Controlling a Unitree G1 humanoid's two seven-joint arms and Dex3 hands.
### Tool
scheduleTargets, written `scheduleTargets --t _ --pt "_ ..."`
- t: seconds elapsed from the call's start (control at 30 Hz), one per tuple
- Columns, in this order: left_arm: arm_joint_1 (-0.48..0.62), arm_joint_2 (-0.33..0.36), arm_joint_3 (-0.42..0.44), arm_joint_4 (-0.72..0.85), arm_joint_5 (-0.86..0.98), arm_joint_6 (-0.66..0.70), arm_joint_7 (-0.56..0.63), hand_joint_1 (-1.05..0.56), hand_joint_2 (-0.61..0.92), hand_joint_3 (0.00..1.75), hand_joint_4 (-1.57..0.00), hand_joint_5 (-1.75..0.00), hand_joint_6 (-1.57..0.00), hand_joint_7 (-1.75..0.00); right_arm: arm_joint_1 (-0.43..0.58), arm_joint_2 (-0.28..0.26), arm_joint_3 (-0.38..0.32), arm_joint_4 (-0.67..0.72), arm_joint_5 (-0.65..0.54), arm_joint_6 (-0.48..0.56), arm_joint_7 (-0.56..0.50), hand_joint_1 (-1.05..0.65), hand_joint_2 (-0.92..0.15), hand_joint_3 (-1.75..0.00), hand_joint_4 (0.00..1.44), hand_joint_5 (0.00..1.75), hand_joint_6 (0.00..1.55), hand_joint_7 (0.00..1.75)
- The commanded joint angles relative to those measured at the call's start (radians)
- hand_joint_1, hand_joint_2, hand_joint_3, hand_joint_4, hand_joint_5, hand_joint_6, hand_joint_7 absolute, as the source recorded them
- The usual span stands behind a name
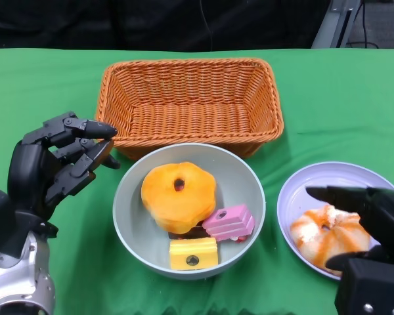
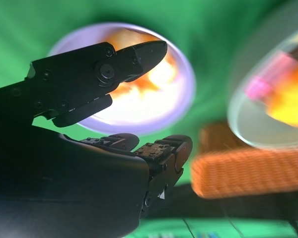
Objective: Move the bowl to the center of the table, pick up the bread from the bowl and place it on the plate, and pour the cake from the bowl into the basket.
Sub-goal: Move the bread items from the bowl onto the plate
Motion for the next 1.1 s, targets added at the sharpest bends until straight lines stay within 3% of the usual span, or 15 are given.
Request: scheduleTargets --t 0.03,0.3,0.5,0.7,1.1 --pt "-0.007 0.017 0.002 0.008 0.009 -0.013 0.013 -0.24 0.92 0.27 -0.84 -1.37 -0.97 -0.82 0.021 0.021 -0.018 -0.066 0.024 -0.049 -0.050 -0.53 -0.85 0.00 0.47 0.08 0.45 0.03" --pt "-0.007 0.012 0.004 0.014 0.006 -0.010 0.014 -0.24 0.92 0.25 -0.84 -1.37 -0.96 -0.82 0.007 0.081 0.006 -0.110 0.049 -0.133 -0.112 -0.55 -0.85 0.00 0.60 0.12 0.57 0.05" --pt "-0.001 0.013 0.000 0.016 0.017 -0.023 0.021 -0.23 0.92 0.27 -0.84 -1.37 -0.96 -0.83 -0.062 0.098 0.055 -0.018 0.052 -0.248 -0.153 -0.58 -0.82 0.00 0.67 0.12 0.61 0.04" --pt "0.006 0.011 -0.009 0.006 0.043 -0.028 0.054 -0.24 0.92 0.26 -0.84 -1.37 -0.95 -0.85 -0.129 0.127 0.112 0.042 0.025 -0.261 -0.150 -0.63 -0.83 0.00 0.69 0.11 0.64 0.03" --pt "0.011 0.001 -0.014 -0.003 0.047 -0.037 0.060 -0.24 0.92 0.28 -0.82 -1.37 -0.93 -0.87 -0.294 0.145 0.189 0.317 -0.070 -0.352 -0.246 -0.65 -0.86 -0.01 0.66 0.06 0.65 0.01"
